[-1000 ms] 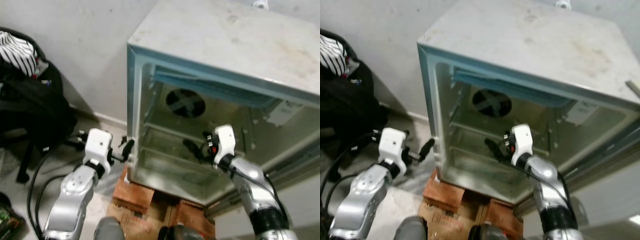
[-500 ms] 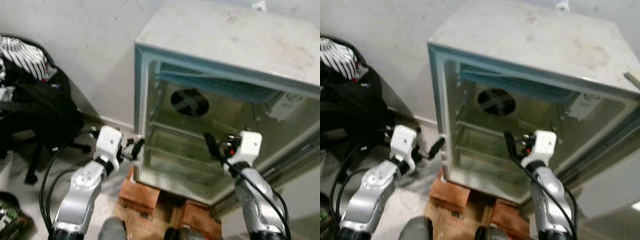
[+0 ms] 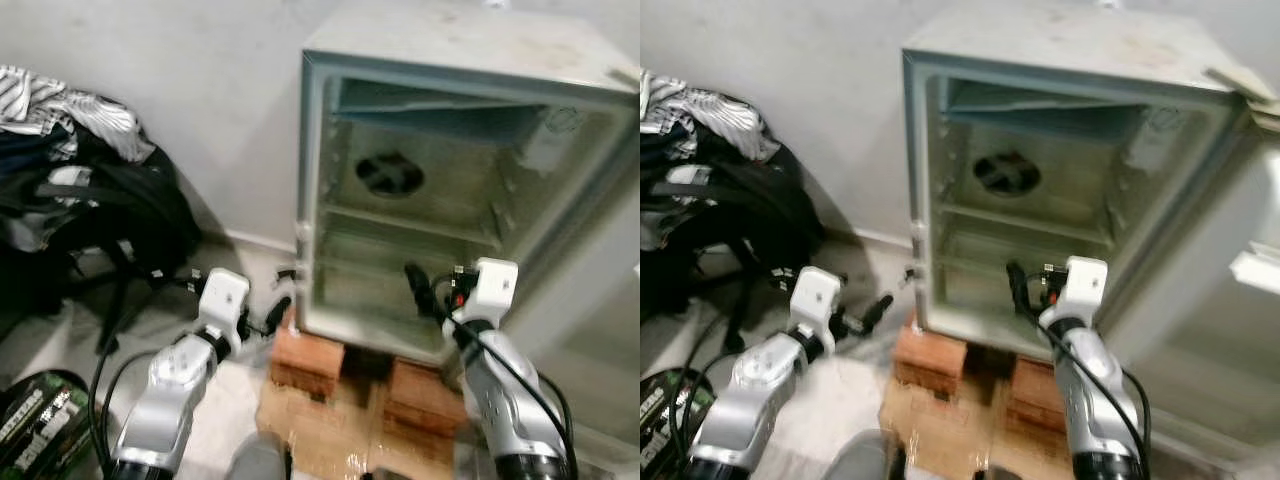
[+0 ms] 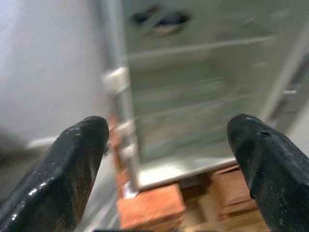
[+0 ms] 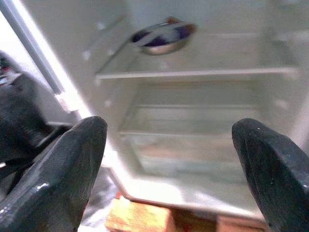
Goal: Restocking fridge
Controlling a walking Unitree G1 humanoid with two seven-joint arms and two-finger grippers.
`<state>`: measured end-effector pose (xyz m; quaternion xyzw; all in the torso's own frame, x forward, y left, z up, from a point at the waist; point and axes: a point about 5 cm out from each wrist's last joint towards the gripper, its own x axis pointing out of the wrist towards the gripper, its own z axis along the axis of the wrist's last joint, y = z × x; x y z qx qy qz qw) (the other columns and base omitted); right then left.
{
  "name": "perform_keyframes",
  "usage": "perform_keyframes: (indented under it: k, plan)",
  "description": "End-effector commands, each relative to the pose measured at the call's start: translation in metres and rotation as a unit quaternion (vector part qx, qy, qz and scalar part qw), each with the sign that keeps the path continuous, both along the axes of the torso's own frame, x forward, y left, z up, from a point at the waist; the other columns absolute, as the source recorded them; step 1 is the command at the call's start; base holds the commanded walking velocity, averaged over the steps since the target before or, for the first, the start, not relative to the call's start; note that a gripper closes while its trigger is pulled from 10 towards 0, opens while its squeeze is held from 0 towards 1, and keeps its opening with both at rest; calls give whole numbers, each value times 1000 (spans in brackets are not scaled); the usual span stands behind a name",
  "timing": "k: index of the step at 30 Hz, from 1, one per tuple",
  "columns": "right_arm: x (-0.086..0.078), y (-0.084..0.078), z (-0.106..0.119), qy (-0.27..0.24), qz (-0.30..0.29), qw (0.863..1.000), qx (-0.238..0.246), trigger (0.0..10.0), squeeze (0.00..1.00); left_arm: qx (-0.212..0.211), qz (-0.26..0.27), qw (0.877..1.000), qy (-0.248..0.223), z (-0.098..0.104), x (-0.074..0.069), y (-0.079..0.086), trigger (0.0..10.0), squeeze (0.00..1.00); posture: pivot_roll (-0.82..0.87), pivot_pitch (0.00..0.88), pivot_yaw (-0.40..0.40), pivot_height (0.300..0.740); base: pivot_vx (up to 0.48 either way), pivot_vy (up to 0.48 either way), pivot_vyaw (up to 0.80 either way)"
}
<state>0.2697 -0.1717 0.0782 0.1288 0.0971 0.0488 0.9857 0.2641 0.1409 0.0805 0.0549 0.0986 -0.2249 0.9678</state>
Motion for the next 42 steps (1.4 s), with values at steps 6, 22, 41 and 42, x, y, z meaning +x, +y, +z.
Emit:
perform_keyframes:
  k: [6,22,41,42]
  plan:
    - [3,-3,4,-8,-2,1000,-8,10000,0,-28,-7,999,-21,8,7,0,10000,0,96,0,-59,740,57,-48,-640]
    - [5,-10,7,-19,-11,1000,-11,10000,0,-21,17,999,-26,4,12,4,10000,0,87,0,-57,740,333,-342,0]
    - [-21,-48,-8,43,-72,991,-101,10000,0,-12,133,991,-32,-1,-3,28,10000,0,86,0,-62,740,107,-429,0]
    - [-22,-50,-10,49,-80,991,-98,10000,0,-10,134,991,-29,-1,-4,26,10000,0,89,0,-63,740,0,-480,0]
